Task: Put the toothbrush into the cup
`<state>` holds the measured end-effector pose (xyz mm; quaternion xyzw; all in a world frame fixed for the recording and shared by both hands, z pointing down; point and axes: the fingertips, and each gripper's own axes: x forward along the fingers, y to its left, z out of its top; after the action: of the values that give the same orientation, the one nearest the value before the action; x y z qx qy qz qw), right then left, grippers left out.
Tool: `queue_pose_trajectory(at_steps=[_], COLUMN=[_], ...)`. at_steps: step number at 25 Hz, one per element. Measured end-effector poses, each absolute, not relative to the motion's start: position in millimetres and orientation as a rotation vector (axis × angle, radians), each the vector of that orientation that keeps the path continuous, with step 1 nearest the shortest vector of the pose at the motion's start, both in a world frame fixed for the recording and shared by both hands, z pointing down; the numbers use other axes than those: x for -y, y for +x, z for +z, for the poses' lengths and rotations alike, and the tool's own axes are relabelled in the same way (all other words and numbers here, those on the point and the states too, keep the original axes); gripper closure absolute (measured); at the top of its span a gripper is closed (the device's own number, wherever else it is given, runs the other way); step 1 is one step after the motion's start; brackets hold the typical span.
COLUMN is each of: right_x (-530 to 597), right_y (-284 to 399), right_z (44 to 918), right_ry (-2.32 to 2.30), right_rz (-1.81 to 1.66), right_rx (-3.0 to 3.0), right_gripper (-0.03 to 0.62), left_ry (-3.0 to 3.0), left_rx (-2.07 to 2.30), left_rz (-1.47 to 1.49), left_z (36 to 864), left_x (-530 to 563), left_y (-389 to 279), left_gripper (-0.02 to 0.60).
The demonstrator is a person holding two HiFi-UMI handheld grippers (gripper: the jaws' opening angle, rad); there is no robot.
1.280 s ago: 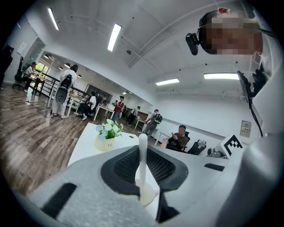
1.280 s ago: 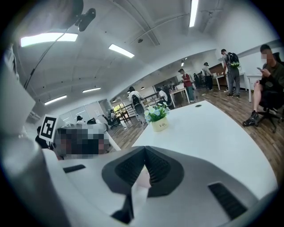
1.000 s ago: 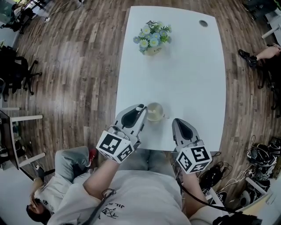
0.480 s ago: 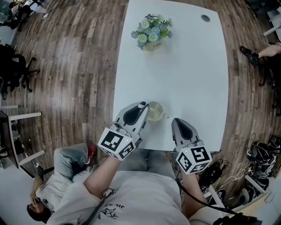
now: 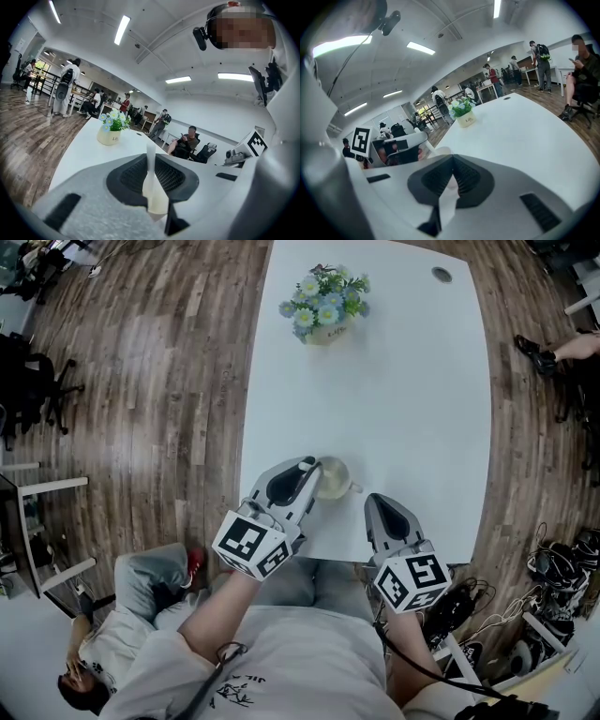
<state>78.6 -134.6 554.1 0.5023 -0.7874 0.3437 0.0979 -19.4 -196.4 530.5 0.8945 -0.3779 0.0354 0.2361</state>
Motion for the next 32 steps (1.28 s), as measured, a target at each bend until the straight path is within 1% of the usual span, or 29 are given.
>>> queue_pose_trajectory(at_steps=[17, 21, 26, 32], right_x=[138, 139, 140, 141], right_y=[75, 75, 74, 71], right_z=[556, 556, 555, 552], right_ry=[1.474, 1.472, 1.466, 1.456], right_rz=[1.035, 1.036, 1.037, 1.024], right_rx=[2.342, 2.346, 2.353, 2.366], right_gripper=[0.576, 0.576, 0.576, 0.576], left_ry=[2.462, 2.446, 2.439, 2.432], left_rx=[1.083, 1.079, 1.092, 1.133], left_rz=[0.187, 0.195, 0.203, 0.210], left_z=[544, 548, 548, 547], left_x=[198, 199, 198, 200], left_y=[-27, -29, -33, -44], left_gripper=[0.520, 0.479, 0.466, 0.465])
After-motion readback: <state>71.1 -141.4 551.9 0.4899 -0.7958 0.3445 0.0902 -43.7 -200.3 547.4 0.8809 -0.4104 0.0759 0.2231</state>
